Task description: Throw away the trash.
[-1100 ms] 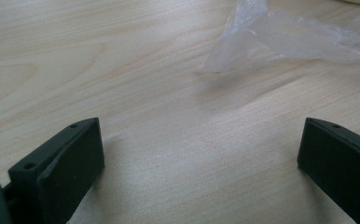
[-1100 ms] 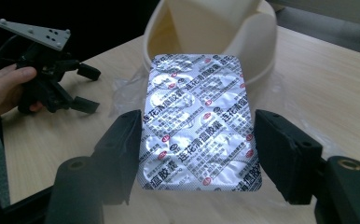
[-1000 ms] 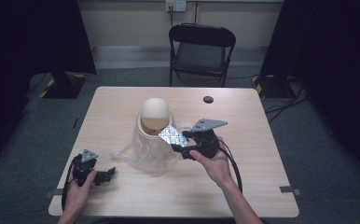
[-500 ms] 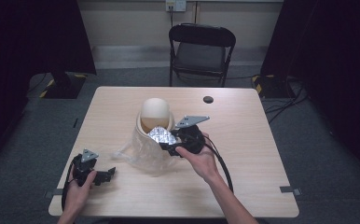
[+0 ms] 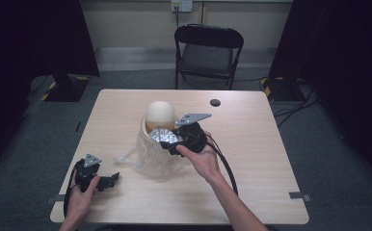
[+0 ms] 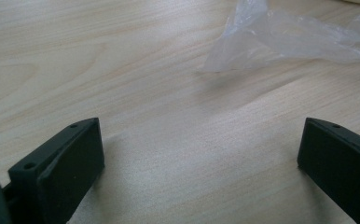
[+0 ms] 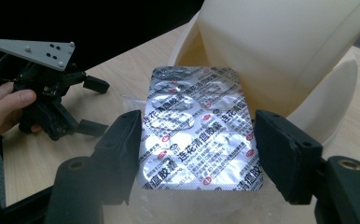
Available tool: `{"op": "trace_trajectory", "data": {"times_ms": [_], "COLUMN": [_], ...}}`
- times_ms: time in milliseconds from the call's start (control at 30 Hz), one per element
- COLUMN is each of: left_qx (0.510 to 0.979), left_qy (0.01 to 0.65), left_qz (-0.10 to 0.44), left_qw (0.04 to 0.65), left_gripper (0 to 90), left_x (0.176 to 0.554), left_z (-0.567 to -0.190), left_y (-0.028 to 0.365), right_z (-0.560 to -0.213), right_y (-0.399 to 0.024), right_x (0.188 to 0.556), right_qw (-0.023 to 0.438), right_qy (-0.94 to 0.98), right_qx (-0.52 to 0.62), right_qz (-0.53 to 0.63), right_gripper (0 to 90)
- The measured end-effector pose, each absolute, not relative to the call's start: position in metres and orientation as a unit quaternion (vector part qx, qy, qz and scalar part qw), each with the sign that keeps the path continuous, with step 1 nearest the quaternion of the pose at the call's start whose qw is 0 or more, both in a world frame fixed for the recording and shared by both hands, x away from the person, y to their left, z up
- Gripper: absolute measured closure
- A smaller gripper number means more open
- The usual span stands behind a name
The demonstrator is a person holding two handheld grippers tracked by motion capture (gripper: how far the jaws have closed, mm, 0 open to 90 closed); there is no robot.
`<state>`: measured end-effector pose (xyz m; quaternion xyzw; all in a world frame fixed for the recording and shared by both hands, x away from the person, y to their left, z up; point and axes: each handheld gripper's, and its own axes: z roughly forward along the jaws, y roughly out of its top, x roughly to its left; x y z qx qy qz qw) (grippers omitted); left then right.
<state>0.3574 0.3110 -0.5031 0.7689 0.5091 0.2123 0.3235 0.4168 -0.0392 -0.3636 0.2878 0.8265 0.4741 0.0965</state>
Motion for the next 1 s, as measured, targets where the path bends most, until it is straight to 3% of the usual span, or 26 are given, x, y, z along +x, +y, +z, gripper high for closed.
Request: {"op": "trace_trajectory", "data": {"times_ms": [500, 1000], "left_qx": [0.769, 0.769], "left_qy": [0.509, 0.509], "left_qz": [0.211, 0.212], "left_qw": [0.324, 0.324], "left_gripper": [0.0, 0.0], "left_x": [0.358, 0.357], "left_z": [-0.503, -0.503], "left_y": [0.311, 0.311], "right_z": [-0.364, -0.364], "right_y": [-0.03, -0.028], "right_x": [0.427, 0.427], "right_qw": [0.086, 0.116], "right_qy": [0.817, 0.805], "right_qx": [0.311, 0.325], "right_qz": [0.477, 0.482], "right_gripper": [34.1, 34.7]}}
